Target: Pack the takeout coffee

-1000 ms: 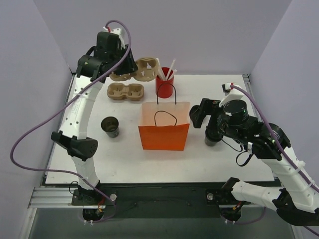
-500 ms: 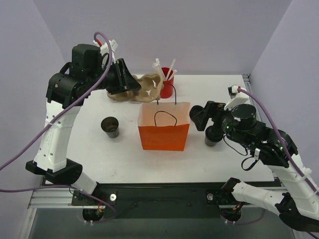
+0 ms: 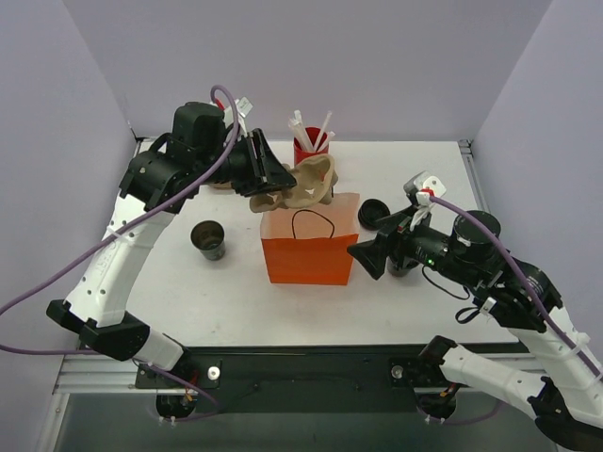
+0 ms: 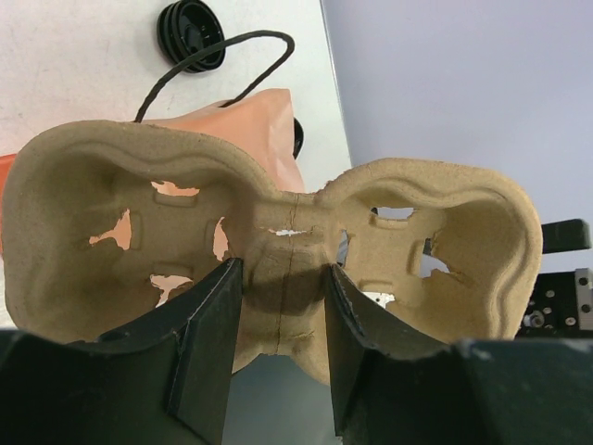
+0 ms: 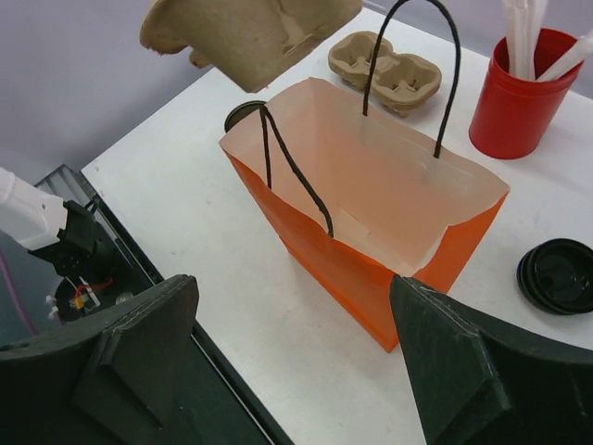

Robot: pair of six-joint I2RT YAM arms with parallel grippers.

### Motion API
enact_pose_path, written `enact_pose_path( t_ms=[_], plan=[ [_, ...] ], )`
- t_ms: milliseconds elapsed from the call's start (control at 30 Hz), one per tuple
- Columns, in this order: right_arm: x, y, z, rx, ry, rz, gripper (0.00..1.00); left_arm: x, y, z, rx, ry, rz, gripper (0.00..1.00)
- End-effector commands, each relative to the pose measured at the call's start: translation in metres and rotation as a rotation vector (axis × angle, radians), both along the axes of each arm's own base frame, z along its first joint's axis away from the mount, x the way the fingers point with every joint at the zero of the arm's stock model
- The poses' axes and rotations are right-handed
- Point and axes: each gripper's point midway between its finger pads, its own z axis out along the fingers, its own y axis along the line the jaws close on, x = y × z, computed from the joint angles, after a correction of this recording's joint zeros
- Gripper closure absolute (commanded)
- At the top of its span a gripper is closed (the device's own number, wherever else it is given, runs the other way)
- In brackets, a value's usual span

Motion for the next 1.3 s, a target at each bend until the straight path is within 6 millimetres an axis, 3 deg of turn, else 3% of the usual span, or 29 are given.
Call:
enact_pose_path(
  t_ms=[0,333,433,600,700,1033,1200,1267],
  plan=[
    [0.004,0.019,0.013,0.010,-0.100,0.103,0.14,-0.001,-0.003,0.036,-0.109,-0.096,0.032,0.68],
    [-0.002,0.009,0.018,0.024,-0.131,0.085,0.13,0.000,-0.009,0.026,-0.145,-0.051,0.077,0.68],
    [-0.002,0.016,0.013,-0.009,-0.185,0.143,0.11,0.001,-0.009,0.022,-0.143,-0.037,0.096,0.68],
    [0.015,0.030,0.013,-0.085,-0.307,0.194,0.10,0.002,-0.014,0.008,-0.141,-0.009,0.109,0.68],
    [0.020,0.044,0.009,-0.114,-0.328,0.251,0.14,0.002,-0.018,0.001,-0.143,0.007,0.104,0.68],
    [0.036,0.070,-0.001,-0.147,-0.340,0.324,0.34,0.004,-0.020,-0.017,-0.108,0.026,0.116,0.68],
    [0.034,0.068,-0.007,-0.159,-0.336,0.330,0.66,0.006,-0.022,-0.028,-0.082,0.036,0.122,0.69],
    [0.031,0.067,-0.013,-0.164,-0.329,0.338,0.70,0.008,-0.023,-0.032,-0.071,0.037,0.127,0.69]
  ],
)
